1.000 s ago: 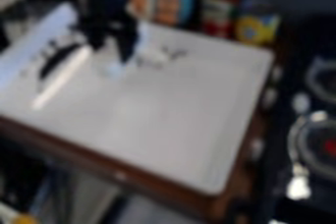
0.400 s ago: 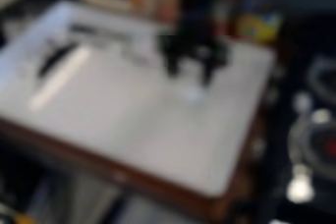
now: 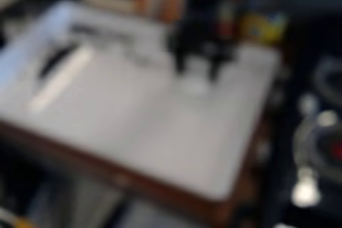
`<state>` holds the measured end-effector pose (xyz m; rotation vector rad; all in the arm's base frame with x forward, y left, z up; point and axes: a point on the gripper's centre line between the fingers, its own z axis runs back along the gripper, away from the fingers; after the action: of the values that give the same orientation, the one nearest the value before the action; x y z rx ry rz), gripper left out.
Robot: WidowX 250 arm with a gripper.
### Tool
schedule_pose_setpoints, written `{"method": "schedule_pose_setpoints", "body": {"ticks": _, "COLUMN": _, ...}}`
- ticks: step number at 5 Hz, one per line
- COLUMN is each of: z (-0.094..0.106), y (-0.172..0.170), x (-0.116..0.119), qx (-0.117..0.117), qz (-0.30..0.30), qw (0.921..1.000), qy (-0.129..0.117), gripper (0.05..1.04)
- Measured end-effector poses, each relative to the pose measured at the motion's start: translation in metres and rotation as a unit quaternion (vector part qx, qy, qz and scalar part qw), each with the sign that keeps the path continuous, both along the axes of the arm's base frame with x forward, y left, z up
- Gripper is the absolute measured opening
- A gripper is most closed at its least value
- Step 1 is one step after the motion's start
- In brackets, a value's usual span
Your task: Sweep into pile
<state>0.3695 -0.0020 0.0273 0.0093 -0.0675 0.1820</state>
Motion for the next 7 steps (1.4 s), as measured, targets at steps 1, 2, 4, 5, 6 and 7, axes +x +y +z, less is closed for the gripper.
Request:
{"method": "schedule_pose_setpoints", "body": {"ticks": 1, "z": 0.0, "y": 0.016, "x": 0.002, "qx": -0.017, "qz": 0.004, "qw": 0.9998, "qy": 0.0, "gripper": 0.738}}
{"method": "schedule_pose_setpoints", "body": {"ticks": 2, "z": 0.0, "y": 0.032, "x": 0.002, "qx": -0.019, "qz": 0.0, "qw": 0.9998, "qy": -0.001, "gripper": 0.738}}
{"method": "schedule_pose_setpoints", "body": {"ticks": 4, "z": -0.001, "y": 0.084, "x": -0.007, "qx": -0.024, "qz": 0.022, "qw": 0.9995, "qy": -0.006, "gripper": 0.738}}
{"method": "schedule_pose_setpoints", "body": {"ticks": 5, "z": -0.002, "y": 0.104, "x": -0.01, "qx": -0.016, "qz": 0.02, "qw": 0.9996, "qy": -0.014, "gripper": 0.738}}
{"method": "schedule_pose_setpoints", "body": {"ticks": 6, "z": -0.001, "y": 0.118, "x": -0.013, "qx": 0.0, "qz": 0.02, "qw": 0.9996, "qy": -0.018, "gripper": 0.738}}
{"method": "schedule_pose_setpoints", "body": {"ticks": 7, "z": 0.0, "y": 0.137, "x": -0.014, "qx": 0.01, "qz": 0.026, "qw": 0.9994, "qy": -0.022, "gripper": 0.738}}
